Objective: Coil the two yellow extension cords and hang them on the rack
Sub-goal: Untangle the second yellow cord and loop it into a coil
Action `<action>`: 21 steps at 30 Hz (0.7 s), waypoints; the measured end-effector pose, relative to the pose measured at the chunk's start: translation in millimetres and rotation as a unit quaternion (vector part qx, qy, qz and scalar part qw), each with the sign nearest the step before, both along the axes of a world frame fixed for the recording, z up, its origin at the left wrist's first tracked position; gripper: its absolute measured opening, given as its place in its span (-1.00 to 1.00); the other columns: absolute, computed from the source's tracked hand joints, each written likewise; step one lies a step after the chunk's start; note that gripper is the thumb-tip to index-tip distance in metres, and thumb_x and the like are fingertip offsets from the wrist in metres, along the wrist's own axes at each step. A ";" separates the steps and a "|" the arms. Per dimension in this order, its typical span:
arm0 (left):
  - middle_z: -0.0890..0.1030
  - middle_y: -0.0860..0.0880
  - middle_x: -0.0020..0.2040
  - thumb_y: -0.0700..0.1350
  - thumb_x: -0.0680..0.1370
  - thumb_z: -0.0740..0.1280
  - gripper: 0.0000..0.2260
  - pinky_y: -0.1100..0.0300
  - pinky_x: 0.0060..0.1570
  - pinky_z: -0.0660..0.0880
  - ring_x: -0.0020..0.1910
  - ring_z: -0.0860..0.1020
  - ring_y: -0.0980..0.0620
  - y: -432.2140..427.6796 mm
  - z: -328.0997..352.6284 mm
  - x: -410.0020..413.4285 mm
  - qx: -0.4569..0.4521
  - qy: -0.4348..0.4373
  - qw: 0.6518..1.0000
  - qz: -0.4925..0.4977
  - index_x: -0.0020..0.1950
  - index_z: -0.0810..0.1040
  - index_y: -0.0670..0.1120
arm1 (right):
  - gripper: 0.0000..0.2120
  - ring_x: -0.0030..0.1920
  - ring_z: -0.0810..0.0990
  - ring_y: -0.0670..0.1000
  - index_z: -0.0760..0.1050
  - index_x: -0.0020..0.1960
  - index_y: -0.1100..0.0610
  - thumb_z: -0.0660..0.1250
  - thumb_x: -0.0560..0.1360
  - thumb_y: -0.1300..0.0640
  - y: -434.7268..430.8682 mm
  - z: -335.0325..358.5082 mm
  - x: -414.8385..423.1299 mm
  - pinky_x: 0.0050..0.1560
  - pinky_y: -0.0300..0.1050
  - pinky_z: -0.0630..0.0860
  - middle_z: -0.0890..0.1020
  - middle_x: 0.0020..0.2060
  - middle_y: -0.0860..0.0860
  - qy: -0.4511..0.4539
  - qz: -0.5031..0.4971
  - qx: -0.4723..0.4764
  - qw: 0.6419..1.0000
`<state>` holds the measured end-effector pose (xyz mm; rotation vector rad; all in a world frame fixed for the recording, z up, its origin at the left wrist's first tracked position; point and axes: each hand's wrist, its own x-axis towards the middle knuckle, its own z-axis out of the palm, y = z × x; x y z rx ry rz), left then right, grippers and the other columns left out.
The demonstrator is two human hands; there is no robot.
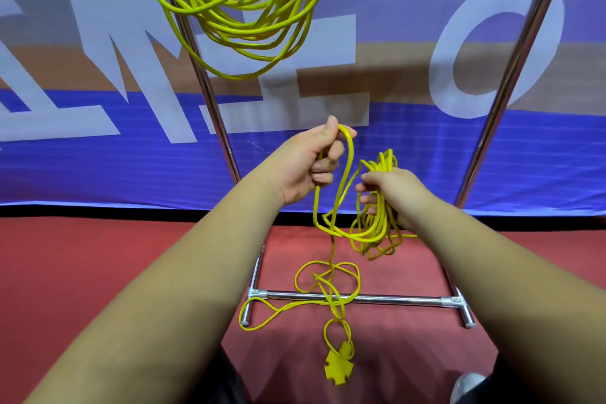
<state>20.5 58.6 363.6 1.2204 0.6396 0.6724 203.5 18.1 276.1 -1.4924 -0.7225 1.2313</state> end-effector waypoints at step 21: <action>0.72 0.11 -0.10 -0.01 0.74 0.15 -0.79 0.24 -0.38 0.33 -0.31 0.50 0.13 39.8 -45.9 -13.9 -0.053 0.153 0.947 0.277 0.15 0.58 0.02 | -0.88 -0.05 0.79 0.26 0.49 0.21 0.20 0.27 0.72 0.17 -15.2 11.5 -22.1 -0.21 0.11 0.75 0.76 -0.08 0.20 0.093 0.151 0.011 0.984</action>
